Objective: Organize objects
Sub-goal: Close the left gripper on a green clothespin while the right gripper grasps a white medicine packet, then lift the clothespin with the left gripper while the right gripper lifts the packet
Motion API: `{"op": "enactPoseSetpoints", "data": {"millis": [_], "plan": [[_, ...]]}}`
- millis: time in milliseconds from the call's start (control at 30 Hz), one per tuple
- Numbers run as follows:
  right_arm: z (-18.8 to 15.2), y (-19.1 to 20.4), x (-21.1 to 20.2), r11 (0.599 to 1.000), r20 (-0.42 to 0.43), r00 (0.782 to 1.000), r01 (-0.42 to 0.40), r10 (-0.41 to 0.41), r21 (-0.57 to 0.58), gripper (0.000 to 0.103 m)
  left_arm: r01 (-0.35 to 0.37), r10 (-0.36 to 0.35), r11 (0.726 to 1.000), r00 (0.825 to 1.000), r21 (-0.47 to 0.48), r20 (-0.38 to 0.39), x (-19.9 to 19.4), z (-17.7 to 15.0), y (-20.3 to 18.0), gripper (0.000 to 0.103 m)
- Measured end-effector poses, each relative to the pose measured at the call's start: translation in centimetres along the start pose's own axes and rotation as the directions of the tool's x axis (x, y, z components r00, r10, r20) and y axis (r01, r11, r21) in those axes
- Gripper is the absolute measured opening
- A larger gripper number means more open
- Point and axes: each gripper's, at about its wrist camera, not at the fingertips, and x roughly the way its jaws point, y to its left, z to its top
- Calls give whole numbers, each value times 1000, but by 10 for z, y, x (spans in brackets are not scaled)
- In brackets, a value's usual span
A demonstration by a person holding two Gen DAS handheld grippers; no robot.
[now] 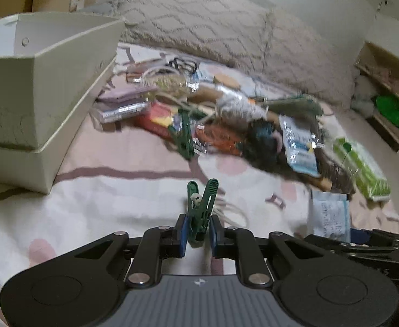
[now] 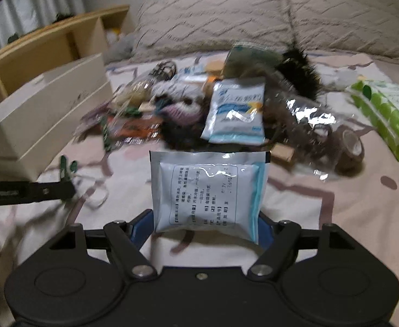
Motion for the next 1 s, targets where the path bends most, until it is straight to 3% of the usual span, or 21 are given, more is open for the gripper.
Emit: {"op": "enactPoseSetpoints", "data": {"millis": [133,200,300,500,633,800,1000], "plan": [[-5,1,-4,1000,-25,1000,14,-14,1,84,7,-7,1000,1000,0,1,2,-2,2,21],[-6,2,-4,1000,-24,1000,18,-18,-6,88,20,-20,1000,1000,-11,5,3,-2,2,34],[-8,5,-2,999,-22,999,24,-24,-22,92,28,-28,999,1000,-15,11,5,-4,0,42],[-11,15,1,987,-31,993,106,-110,-118,102,-17,16,999,1000,44,26,8,-6,-9,43],[-12,11,-3,984,-19,988,148,-151,-102,103,-68,65,989,997,133,30,10,-7,-16,43],[-11,5,-16,974,34,977,215,-213,-77,103,-94,90,980,995,176,32,8,-7,-16,43],[-6,2,-23,972,58,974,223,-219,-71,103,-78,78,978,997,192,10,2,-3,-9,43]]}}
